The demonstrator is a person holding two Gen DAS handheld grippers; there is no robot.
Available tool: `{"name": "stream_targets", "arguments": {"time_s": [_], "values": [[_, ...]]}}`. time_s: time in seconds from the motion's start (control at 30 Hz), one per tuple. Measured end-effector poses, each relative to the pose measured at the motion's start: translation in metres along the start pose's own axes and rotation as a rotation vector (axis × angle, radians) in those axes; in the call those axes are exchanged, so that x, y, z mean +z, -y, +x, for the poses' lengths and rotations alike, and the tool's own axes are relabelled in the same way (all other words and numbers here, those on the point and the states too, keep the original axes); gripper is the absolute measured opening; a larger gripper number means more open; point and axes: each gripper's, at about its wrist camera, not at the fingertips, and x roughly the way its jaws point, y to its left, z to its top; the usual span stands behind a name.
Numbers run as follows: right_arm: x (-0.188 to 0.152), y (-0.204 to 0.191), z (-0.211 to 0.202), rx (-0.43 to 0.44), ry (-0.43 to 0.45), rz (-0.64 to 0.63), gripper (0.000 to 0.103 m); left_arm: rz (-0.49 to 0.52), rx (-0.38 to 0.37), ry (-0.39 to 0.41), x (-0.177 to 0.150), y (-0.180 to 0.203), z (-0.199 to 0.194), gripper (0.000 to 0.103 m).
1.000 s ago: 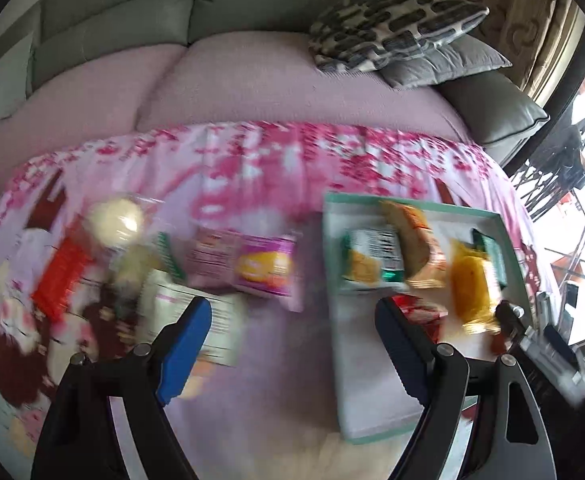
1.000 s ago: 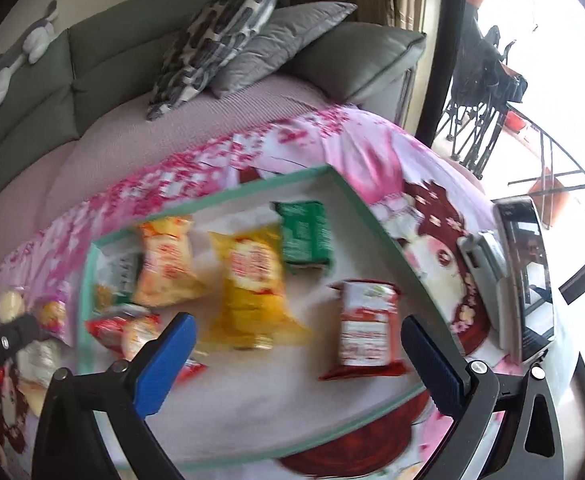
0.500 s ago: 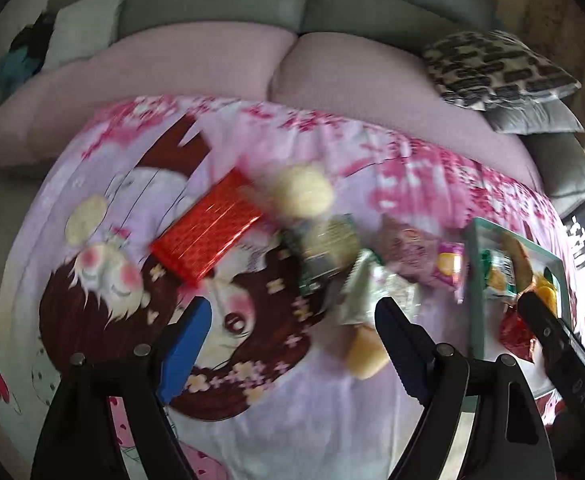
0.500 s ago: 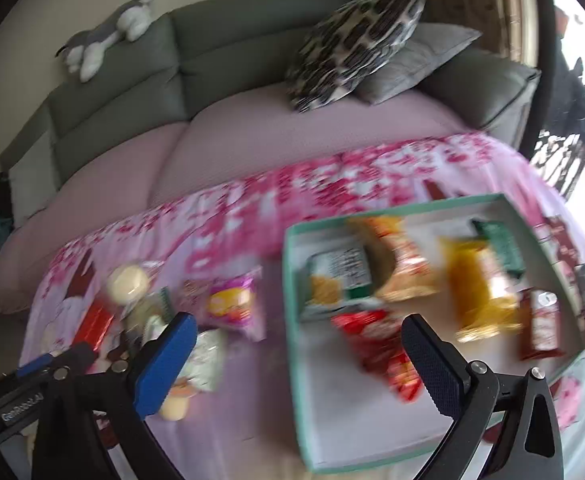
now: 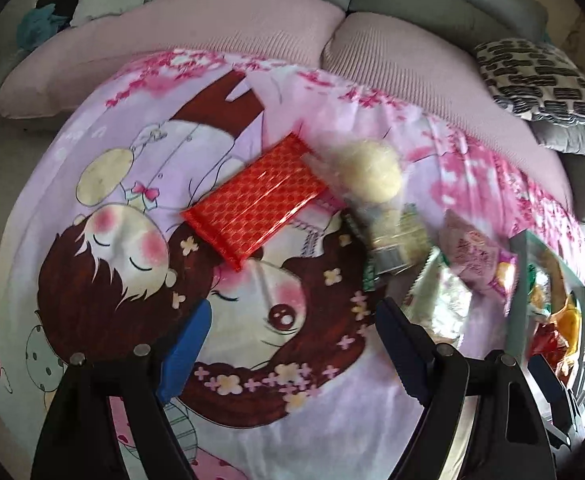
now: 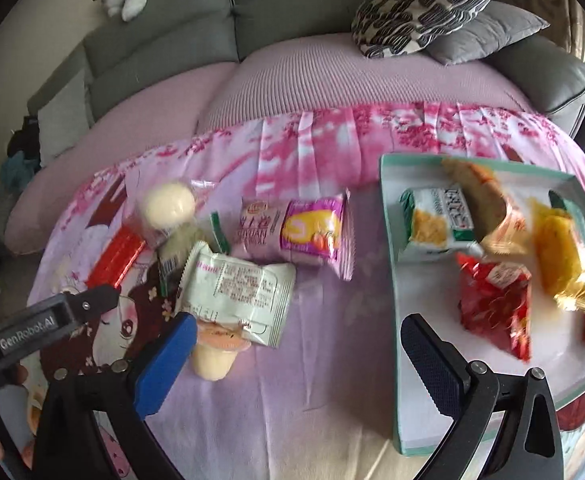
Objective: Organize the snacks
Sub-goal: 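Move both open tools back to the snack pile, then grasp the orange-lidded jelly cup with the right tool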
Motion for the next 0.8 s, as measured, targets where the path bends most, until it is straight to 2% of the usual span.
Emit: {"name": "stream_targets", "arguments": {"time_s": [0.2,0.43,0.53,0.67,0.8], "values": [[-0.011,-0.026,0.014,0.006,-0.045,-0.073,0.103,-0.007,0.009,-0.063,-0.001,-0.006,0.016,0.084],[-0.024,-0.05,0.035,0.018,-0.103,-0.116,0.102,-0.012,0.026,-0.084,0.001,-0.01,0.024,0.084],[-0.025,-0.05,0.042,0.023,-0.121,-0.099,0.098,-0.014,0.029,-0.088,0.003,-0.011,0.027,0.084],[-0.023,-0.043,0.045,0.012,-0.114,-0.06,0.086,-0.009,0.027,-0.087,0.005,-0.008,0.027,0.084],[-0.022,-0.04,0.043,0.045,-0.107,-0.038,0.081,-0.008,0.028,-0.084,0.006,-0.006,0.027,0.084]]}}
